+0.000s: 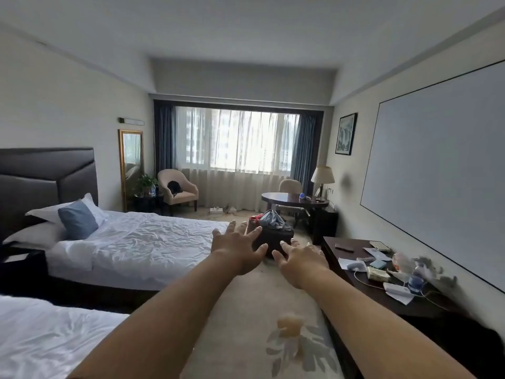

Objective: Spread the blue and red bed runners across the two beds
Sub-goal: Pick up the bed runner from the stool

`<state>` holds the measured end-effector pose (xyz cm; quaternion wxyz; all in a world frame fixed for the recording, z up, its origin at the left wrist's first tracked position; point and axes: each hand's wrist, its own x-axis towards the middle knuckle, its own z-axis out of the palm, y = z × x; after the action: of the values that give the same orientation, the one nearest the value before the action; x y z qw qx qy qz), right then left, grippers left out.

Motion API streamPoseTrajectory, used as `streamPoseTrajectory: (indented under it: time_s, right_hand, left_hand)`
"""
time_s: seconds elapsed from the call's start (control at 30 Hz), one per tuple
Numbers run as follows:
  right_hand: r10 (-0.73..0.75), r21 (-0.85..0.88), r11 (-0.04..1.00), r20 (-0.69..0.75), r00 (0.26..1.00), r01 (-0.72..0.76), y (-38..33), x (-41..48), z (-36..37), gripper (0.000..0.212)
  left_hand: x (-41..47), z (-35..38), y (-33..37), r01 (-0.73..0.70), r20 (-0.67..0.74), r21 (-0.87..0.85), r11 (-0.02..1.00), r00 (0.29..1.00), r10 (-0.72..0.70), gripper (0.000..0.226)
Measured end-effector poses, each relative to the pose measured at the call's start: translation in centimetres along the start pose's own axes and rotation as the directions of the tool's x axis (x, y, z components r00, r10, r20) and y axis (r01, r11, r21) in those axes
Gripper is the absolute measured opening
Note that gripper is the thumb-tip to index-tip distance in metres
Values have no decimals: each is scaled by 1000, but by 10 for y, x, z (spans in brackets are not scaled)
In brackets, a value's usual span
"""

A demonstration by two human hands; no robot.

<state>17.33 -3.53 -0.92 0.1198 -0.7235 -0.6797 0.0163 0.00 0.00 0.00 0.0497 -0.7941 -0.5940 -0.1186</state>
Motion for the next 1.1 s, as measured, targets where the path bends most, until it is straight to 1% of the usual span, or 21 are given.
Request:
streamPoseTrajectory:
  time_s: [0.13,0.3,0.37,0.53,0.63,0.73,0.83,0.9,1.0,1.1]
  right_hand:
    - [29,-28,999,-5,1000,-29,8,51,18,63]
    - [63,-24,998,-10,998,-64,4,149,40,59]
    - [76,-18,997,-29,997,-77,-3,192,44,60]
    - [113,-21,993,-50,992,-115,-15,298,45,61]
    - [97,-25,995,-64,993,-98,-15,353,53,61]
    - [58,-70,995,-88,994,-65,-7,409,65,59]
    - [103,-40,994,-55,993,-105,4,471,79,59]
    - [105,-29,994,-33,994,-106,14,509,85,57]
    - [76,-66,995,-52,996,-79,36,582,91,56]
    - [60,-66,996,-43,997,-62,54,660,92,56]
  left_hand:
    - [51,20,-7,26,21,5,1000,999,-26,72]
    - [141,50,-33,-33,-2,30,999,999,33,72]
    - [180,60,-49,-52,-6,22,998,999,52,73]
    - [285,72,-87,-101,-1,77,992,995,101,70]
    - [348,82,-98,-113,2,78,991,994,113,67]
    - [407,102,-100,-124,41,47,991,992,122,66]
    - [469,125,-99,-148,56,43,988,988,145,66]
    - [506,137,-99,-164,42,36,986,986,162,65]
    - [573,157,-97,-157,25,46,987,987,156,63]
    - [645,168,-100,-111,46,21,994,993,110,64]
